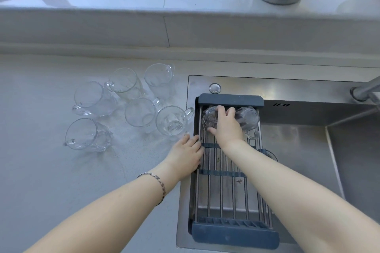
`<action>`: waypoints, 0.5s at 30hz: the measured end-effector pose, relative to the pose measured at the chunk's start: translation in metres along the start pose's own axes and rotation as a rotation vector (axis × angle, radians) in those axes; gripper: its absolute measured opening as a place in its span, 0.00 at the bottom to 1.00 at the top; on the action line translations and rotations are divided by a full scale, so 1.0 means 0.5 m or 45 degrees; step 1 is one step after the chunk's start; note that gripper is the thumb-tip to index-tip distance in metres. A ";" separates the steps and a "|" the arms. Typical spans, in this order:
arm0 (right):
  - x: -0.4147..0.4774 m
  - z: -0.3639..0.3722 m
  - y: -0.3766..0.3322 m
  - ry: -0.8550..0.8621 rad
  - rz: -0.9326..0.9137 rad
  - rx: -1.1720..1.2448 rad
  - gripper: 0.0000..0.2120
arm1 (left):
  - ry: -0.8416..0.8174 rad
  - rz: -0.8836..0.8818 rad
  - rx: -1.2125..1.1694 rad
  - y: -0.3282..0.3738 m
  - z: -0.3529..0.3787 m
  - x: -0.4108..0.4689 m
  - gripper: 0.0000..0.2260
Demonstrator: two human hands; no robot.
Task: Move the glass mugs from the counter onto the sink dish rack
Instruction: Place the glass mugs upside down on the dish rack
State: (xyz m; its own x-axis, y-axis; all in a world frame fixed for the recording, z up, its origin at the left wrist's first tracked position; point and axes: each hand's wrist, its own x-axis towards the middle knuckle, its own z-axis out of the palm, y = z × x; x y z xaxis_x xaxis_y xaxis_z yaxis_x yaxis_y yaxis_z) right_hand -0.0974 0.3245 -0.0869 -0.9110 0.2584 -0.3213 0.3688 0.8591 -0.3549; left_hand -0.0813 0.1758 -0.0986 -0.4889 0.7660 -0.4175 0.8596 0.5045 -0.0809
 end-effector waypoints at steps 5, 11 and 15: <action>-0.023 -0.025 0.030 -0.054 -0.164 0.006 0.26 | 0.714 0.083 -0.287 -0.033 -0.025 -0.068 0.10; -0.086 -0.022 -0.067 -0.257 -0.339 0.480 0.40 | 1.205 -0.622 -0.556 -0.116 -0.054 -0.164 0.20; -0.087 0.032 -0.144 -0.195 -0.064 0.873 0.48 | 0.737 -1.048 -0.911 -0.177 -0.075 -0.159 0.37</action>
State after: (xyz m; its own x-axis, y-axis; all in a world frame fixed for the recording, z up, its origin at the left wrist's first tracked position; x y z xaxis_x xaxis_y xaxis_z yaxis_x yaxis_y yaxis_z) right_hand -0.0815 0.2443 -0.0616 -0.9124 0.1174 -0.3921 0.4059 0.3829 -0.8299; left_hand -0.1240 0.0851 -0.0243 -0.9960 0.0888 0.0000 0.0789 0.8848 0.4592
